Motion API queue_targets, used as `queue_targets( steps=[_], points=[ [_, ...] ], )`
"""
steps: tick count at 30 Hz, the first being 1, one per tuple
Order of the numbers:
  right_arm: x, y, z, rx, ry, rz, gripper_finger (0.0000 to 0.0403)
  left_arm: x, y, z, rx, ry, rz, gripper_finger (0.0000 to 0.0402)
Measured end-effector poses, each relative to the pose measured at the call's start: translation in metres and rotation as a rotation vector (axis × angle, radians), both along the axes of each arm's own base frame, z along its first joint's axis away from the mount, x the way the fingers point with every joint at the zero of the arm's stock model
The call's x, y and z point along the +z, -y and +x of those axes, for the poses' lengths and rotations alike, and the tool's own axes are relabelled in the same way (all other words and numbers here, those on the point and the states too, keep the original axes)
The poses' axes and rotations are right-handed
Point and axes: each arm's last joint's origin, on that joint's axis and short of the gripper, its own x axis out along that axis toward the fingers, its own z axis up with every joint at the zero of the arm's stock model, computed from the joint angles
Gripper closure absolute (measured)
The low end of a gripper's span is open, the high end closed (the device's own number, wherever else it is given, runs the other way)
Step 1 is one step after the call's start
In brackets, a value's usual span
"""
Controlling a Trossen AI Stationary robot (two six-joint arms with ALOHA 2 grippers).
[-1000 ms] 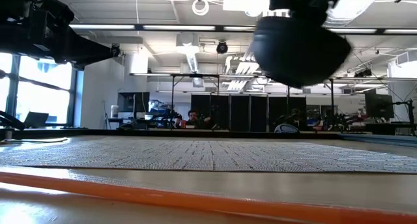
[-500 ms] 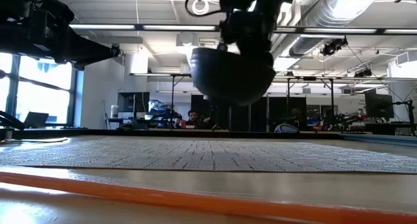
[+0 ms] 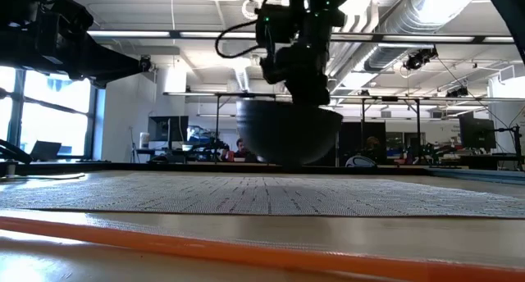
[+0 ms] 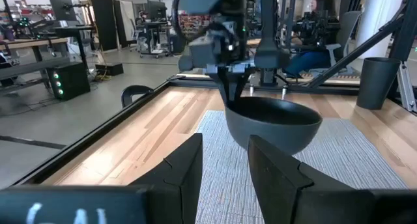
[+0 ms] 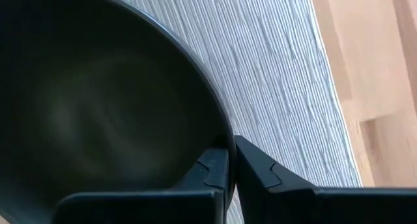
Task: Pick & Place Utensil
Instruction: Put the black bowl on the gray mat
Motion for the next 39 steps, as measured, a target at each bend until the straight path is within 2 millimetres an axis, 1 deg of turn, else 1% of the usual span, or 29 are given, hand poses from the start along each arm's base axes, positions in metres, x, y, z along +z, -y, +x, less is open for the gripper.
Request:
queue_targets(
  steps=[3, 5, 9, 13, 20, 24, 34, 39],
  points=[
    [-0.007, 0.002, -0.004, -0.025, -0.02, 0.027, 0.0398, 0.0, 0.0, 0.0, 0.0, 0.0, 0.0, 0.0282],
    [-0.011, 0.003, -0.003, -0.033, 0.0, 0.051, 0.0393, 0.0, 0.0, 0.0, 0.0, 0.0, 0.0, 0.0282],
    [-0.015, 0.003, -0.003, -0.03, 0.013, 0.044, 0.0384, 0.0, 0.0, 0.0, 0.0, 0.0, 0.0, 0.0282],
    [-0.019, 0.003, -0.002, -0.044, 0.021, 0.046, 0.0384, 0.0, 0.0, 0.0, 0.0, 0.0, 0.0, 0.0282],
    [-0.018, 0.003, 0.006, -0.047, 0.11, 0.056, 0.0388, 0.0, 0.0, 0.0, 0.0, 0.0, 0.0, 0.0282],
    [-0.018, 0.002, 0.006, -0.044, 0.112, 0.06, 0.038, 0.0, 0.0, 0.0, 0.0, 0.0, 0.0, 0.0282],
    [-0.017, -0.015, 0.011, 0.043, 0.122, 0.016, 0.0363, 0.0, 0.0, 0.0, 0.0, 0.001, 0.0, 0.0282],
    [-0.017, -0.016, 0.013, 0.043, 0.138, -0.016, 0.0347, 0.0, 0.0, 0.0, 0.0, 0.0, 0.0, 0.0282]
  ],
)
